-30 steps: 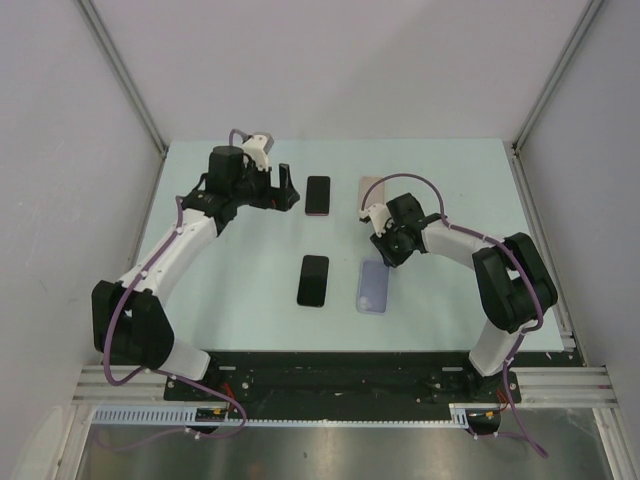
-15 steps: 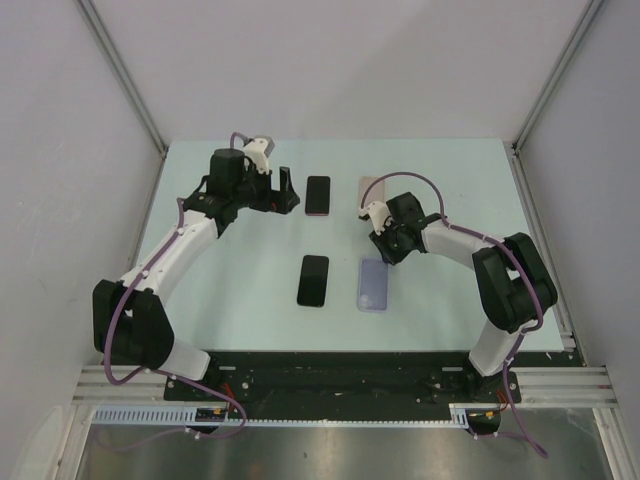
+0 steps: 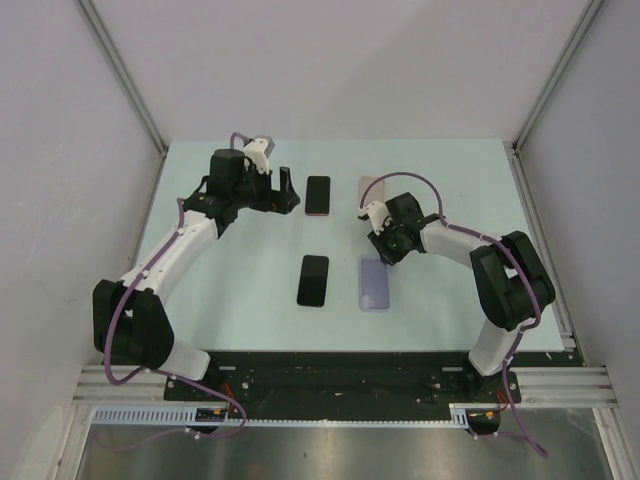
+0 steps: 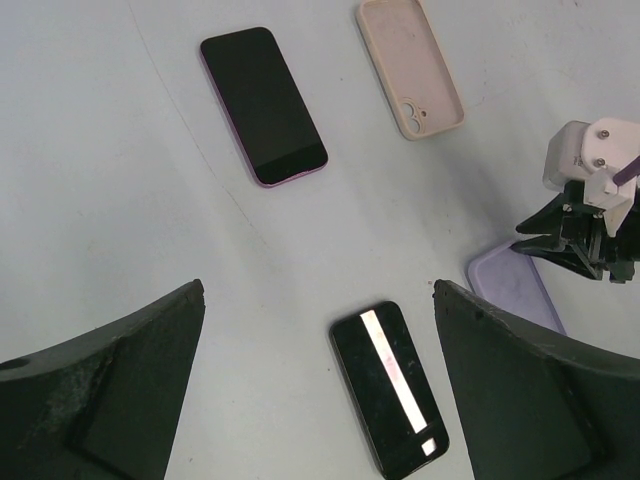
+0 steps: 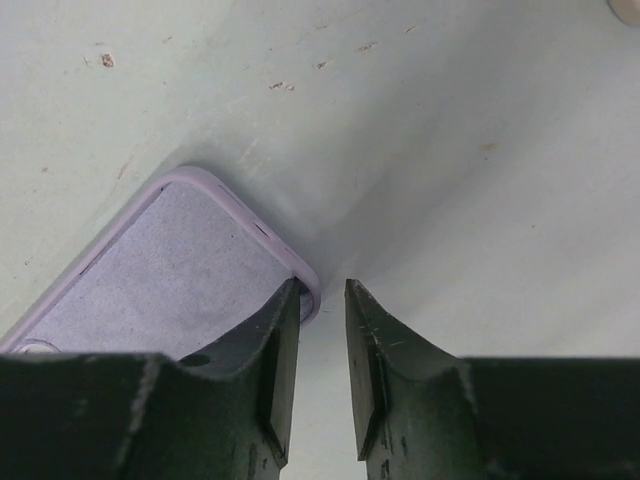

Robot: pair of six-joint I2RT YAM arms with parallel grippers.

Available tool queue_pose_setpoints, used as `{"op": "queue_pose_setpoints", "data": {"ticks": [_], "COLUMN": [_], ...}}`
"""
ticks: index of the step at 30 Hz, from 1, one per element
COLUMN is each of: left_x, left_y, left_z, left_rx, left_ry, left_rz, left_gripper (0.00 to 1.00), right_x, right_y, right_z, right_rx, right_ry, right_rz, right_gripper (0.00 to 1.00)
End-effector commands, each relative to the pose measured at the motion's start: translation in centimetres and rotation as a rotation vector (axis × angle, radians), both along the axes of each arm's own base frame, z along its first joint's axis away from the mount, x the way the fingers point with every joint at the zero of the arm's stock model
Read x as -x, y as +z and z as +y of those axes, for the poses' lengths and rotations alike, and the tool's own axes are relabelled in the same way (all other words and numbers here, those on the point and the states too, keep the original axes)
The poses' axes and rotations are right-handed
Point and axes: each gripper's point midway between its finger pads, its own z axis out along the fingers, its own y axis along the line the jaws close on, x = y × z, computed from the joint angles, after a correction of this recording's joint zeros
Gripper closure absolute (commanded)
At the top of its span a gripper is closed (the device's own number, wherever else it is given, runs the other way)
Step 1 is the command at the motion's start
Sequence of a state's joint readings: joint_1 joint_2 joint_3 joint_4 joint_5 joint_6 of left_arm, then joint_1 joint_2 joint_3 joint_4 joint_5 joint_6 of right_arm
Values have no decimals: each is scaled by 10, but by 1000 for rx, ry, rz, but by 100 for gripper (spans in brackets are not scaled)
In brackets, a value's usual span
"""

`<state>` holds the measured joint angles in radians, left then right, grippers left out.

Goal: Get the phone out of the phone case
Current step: Adjust the phone case at the center of the board, then reset both arms

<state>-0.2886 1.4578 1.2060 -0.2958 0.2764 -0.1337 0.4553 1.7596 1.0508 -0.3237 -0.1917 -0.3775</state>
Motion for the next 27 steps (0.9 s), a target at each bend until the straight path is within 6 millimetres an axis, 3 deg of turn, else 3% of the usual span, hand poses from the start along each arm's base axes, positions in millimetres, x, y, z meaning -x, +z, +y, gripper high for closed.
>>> {"op": "queue_pose_setpoints", "data": {"ticks": [1, 9, 12, 19, 20, 22, 27], "left_x": [-1, -3, -3, 10, 10, 20, 43], "left_y": [21, 25, 30, 45, 45, 41, 26], "left_z": [-1, 10, 22, 66, 74, 84, 103], "left_rx": [34, -15, -63, -302, -346, -372, -339], "left_ry": [-7, 17, 34, 82, 96, 105, 110], "left_rz": [-65, -104, -141, -266, -281, -286, -267], "left_gripper": [0, 0, 0, 0, 0, 0, 0], "right_x": [-13, -13, -12, -6, -5, 5, 25], "right_y": [23, 59, 77, 132, 137, 158, 196], "right_z": [8, 5, -5, -53, -65, -70, -101], "right_rx": [-39, -81, -106, -212, -218, -266, -315], "right_ry": [8, 7, -10, -107, -139, -139, -199], "right_rz": [-74, -136, -154, -204, -206, -248, -363], "right_gripper": [69, 43, 36, 16, 12, 0, 0]}}
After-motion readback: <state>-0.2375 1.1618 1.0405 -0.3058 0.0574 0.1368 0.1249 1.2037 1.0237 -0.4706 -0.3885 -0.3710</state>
